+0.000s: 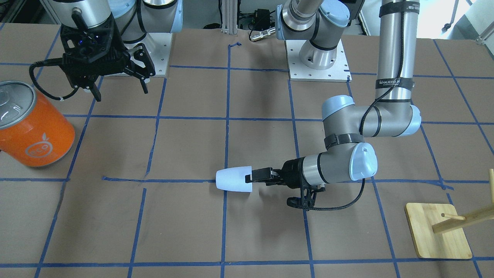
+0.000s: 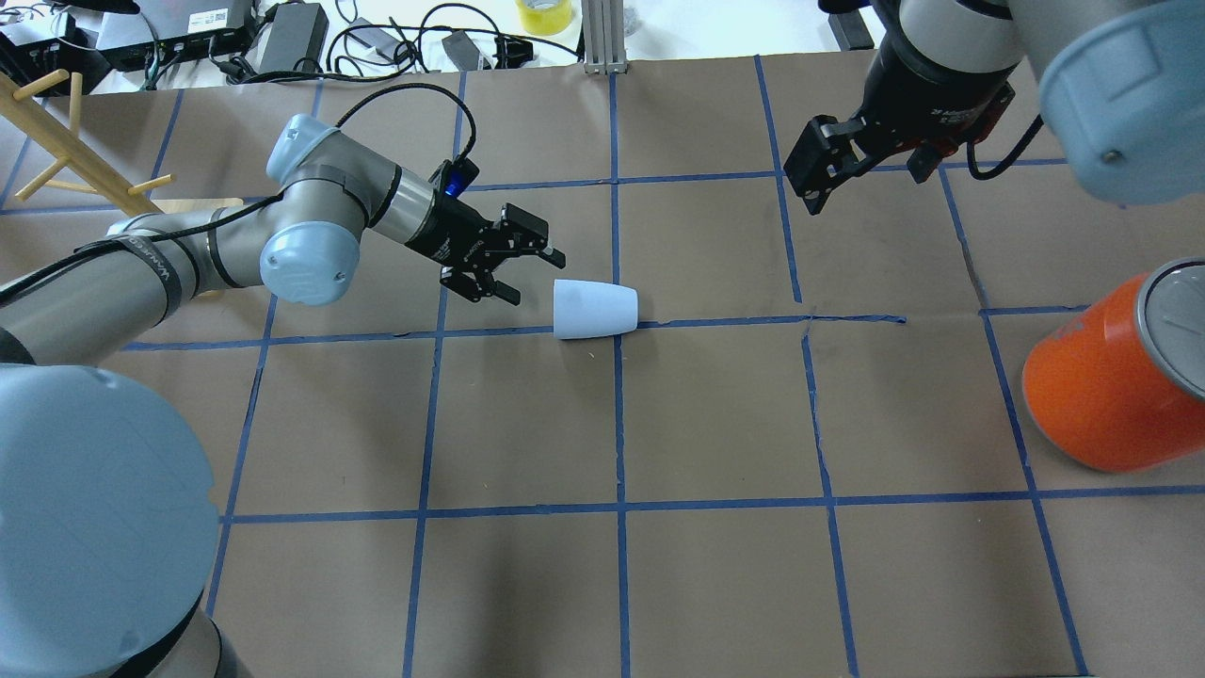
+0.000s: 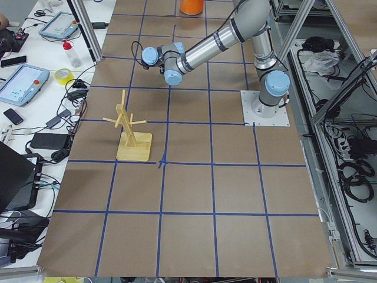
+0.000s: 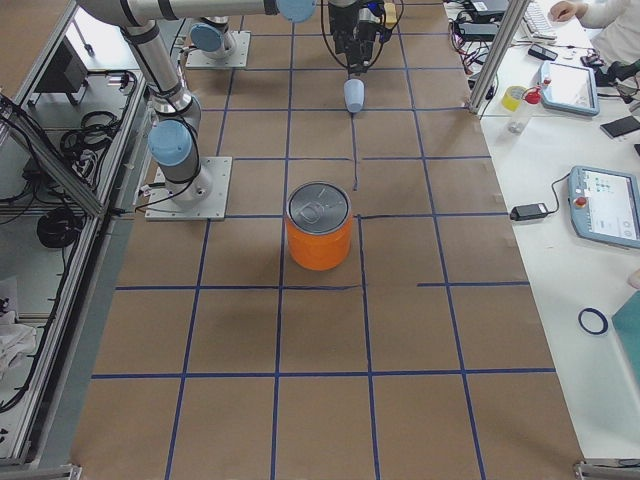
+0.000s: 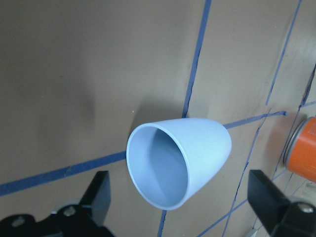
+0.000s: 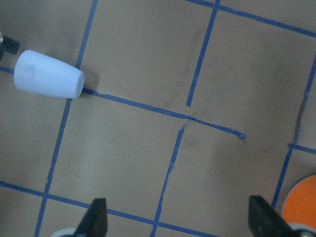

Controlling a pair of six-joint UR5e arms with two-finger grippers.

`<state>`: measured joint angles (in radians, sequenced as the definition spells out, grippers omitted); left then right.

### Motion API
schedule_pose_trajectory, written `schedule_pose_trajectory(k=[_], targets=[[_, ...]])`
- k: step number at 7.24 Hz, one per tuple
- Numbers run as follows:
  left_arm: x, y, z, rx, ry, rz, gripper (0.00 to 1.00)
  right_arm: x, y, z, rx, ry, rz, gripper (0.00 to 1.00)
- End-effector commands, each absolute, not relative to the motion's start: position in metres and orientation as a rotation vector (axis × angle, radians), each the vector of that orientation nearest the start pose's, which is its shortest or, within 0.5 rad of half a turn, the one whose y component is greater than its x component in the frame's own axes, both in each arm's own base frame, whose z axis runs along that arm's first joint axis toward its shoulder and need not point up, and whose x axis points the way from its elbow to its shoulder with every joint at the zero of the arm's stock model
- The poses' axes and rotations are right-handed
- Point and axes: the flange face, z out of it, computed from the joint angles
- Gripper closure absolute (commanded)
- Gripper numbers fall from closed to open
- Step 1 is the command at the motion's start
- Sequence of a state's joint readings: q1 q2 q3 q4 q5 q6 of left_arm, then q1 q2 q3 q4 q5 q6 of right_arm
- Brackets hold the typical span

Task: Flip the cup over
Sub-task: 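Reach the left gripper to the cup's open end while the right arm withdraws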

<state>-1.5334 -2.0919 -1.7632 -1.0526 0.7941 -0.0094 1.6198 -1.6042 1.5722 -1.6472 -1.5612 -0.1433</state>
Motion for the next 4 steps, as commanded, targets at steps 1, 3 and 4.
schedule_pose_trajectory(k=[1, 3, 4], targets=[[-0.2277, -0.5925, 0.194, 0.157, -2.309, -0.184, 0.02, 0.1557, -0.48, 0.51, -0.084, 3.133, -0.154, 0.0], [-0.2324, -0.5876, 0.1892, 0.127, -2.322, -0.189, 0.67, 0.1558, -0.4798, 0.5104, -0.065, 3.131, -0.161, 0.0], [-0.2319, -0.588, 0.191, 0.126, -2.33, -0.184, 1.0, 0.1556, -0.4802, 0.5115, -0.077, 3.134, -0.168, 0.0]])
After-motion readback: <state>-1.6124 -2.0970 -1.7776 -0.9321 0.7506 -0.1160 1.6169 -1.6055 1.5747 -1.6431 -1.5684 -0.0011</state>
